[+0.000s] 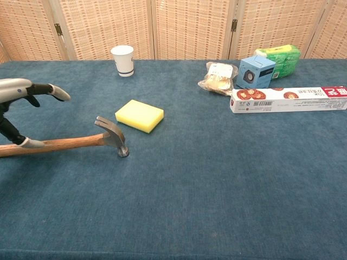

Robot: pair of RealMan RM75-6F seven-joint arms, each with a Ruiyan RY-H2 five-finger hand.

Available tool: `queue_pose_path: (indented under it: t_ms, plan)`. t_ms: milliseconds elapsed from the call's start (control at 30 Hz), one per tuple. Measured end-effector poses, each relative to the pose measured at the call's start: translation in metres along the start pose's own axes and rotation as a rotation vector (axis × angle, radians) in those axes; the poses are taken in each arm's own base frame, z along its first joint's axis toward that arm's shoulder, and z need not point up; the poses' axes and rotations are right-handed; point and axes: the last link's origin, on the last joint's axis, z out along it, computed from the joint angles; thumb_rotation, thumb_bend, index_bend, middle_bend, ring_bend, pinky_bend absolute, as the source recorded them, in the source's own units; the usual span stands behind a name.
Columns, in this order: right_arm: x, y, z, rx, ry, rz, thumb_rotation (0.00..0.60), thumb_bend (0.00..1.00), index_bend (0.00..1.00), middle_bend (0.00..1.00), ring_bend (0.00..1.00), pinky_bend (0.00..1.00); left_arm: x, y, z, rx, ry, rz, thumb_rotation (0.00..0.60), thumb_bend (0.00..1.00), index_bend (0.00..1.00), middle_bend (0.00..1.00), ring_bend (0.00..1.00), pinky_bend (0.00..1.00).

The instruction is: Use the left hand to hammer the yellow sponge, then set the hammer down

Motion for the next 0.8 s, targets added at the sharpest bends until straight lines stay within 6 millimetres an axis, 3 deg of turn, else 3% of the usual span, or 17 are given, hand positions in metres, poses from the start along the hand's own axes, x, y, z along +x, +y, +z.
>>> queue_pose_path:
  t_ms: [200,800]
  plan:
    - [0.0,0.003,-0.001,-0.01,-0.001,0.001,0.6,0.19,0.21,0.23,0.12,0.12,-0.01,0.006,0.011,0.011,-0.023,0.04,0.6,0.33,0.24,0.23,0.19,0.24]
    - [-0.001,0.007,-0.002,-0.017,-0.004,0.004,0.6,0.19,0.21,0.23,0.12,0.12,-0.028,0.016,0.019,0.031,-0.065,0.043,0.6,0.4,0.33,0.34,0.33,0.27]
